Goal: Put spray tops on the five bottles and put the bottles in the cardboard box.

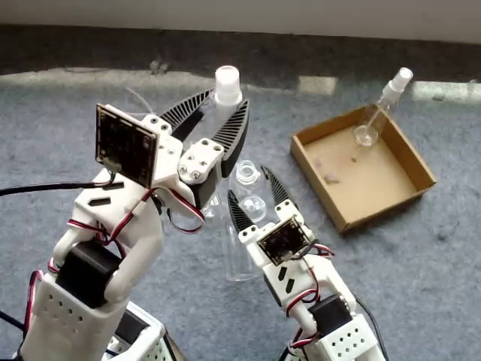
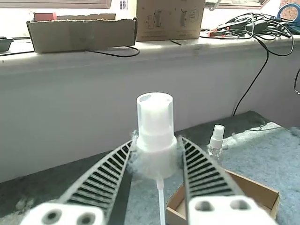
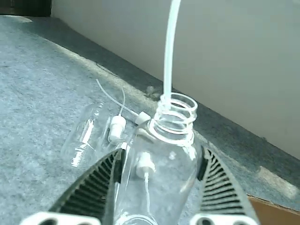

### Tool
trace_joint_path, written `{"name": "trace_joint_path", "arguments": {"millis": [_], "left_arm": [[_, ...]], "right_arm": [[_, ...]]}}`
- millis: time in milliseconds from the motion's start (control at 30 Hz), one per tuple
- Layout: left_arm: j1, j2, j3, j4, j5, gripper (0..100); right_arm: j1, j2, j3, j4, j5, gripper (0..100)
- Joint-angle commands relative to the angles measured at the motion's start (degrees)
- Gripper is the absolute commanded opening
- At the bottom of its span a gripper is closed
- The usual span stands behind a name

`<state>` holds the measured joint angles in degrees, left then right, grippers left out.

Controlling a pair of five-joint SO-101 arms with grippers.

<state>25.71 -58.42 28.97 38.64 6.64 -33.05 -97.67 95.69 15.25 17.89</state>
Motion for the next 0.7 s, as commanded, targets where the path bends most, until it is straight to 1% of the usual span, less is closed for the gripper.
{"name": "trace_joint_path", "arguments": {"millis": [0, 67, 200, 267, 367, 533, 667], "left_arm": [[1.1, -1.4, 1.8, -1.5, -0.4, 2], [1.1, -1.6, 4.1, -3.9, -0.2, 2], [1.1, -1.7, 10.9, -13.9, -0.4, 2], [1.1, -1.7, 12.2, -17.4, -0.4, 2], [1.1, -1.7, 10.3, -16.7, -0.4, 2], [1.1, -1.7, 3.4, -10.2, -0.4, 2], [0.7, -1.7, 2.2, -7.4, -0.4, 2]], "right_arm": [[-0.7, -0.6, 6.6, -0.5, 0.7, 10.4], [-0.8, -0.9, 6.6, 1.0, 0.7, 10.4], [-0.8, -0.9, 6.6, 1.3, 0.7, 10.4], [-0.8, -0.9, 6.6, 1.3, 0.7, 10.4], [-0.8, -0.9, 6.6, 1.4, 0.7, 10.4], [-0.8, -0.9, 6.6, 1.4, 0.7, 10.4], [-0.8, -0.9, 6.6, 1.4, 0.7, 10.4]]}}
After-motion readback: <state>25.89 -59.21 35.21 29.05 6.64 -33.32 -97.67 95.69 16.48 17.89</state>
